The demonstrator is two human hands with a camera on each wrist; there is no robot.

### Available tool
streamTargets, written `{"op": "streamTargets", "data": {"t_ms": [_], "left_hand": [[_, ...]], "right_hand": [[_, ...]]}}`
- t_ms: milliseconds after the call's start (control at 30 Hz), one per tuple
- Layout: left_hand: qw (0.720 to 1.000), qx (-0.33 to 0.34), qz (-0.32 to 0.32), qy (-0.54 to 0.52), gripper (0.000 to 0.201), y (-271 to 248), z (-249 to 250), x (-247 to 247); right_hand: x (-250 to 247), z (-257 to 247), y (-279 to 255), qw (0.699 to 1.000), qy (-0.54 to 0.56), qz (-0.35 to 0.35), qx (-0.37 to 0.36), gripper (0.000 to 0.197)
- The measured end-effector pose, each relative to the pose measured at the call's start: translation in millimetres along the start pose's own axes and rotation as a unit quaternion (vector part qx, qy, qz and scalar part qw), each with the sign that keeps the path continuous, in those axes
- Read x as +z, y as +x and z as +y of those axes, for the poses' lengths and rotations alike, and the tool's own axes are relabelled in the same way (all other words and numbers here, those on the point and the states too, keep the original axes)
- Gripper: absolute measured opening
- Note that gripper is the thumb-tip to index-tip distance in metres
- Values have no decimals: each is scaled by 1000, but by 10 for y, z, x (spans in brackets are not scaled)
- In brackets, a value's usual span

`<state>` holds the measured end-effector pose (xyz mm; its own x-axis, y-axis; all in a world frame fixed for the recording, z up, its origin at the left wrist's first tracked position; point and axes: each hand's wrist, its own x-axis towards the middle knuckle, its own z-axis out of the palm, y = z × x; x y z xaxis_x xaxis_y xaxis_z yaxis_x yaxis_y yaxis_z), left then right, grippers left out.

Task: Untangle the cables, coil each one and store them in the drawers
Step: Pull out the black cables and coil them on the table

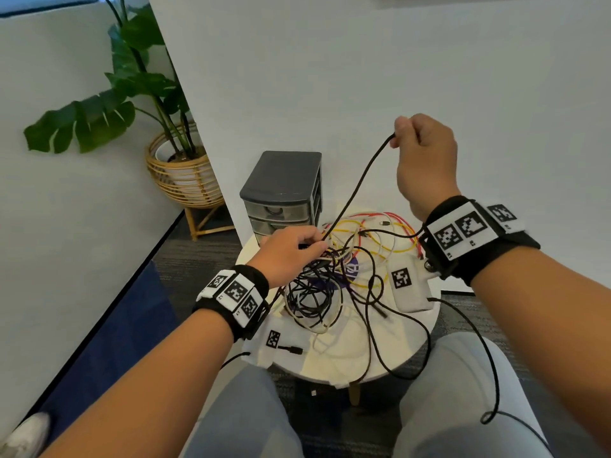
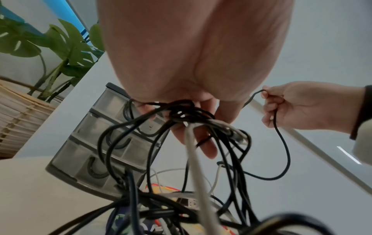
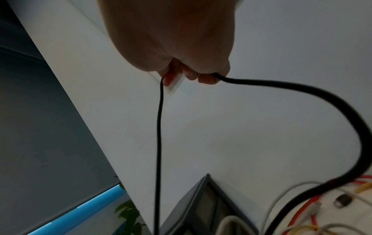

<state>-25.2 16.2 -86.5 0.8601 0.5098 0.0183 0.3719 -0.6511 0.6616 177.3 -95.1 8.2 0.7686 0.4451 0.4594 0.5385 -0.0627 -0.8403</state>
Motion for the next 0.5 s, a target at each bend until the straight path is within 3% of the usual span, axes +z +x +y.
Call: {"op": "streamTargets", "data": {"t_ms": [100,233,300,400,467,500], "left_hand": [[1000,3,26,-3,24,24,38,10],[995,7,101,11,24,44,69,24],[992,6,122,12,25,62,75,36],[991,15,134,11,25,83,114,48],[990,25,138,6,24,86,138,47],[990,27,137,1,22,88,144,44]], "right_hand": [[-71,29,69,1000,-20,18,-8,38],[-156,60,116,982,-174,-20,-66,20],[-165,2,35,956,-260,-63,-123,32],[-43,-101,-208,882,-322,-268,-216,51],[96,-54,-380,802,-358,-427,-213,36],[150,-8,-443,787,-350,-471,-191,26]]}}
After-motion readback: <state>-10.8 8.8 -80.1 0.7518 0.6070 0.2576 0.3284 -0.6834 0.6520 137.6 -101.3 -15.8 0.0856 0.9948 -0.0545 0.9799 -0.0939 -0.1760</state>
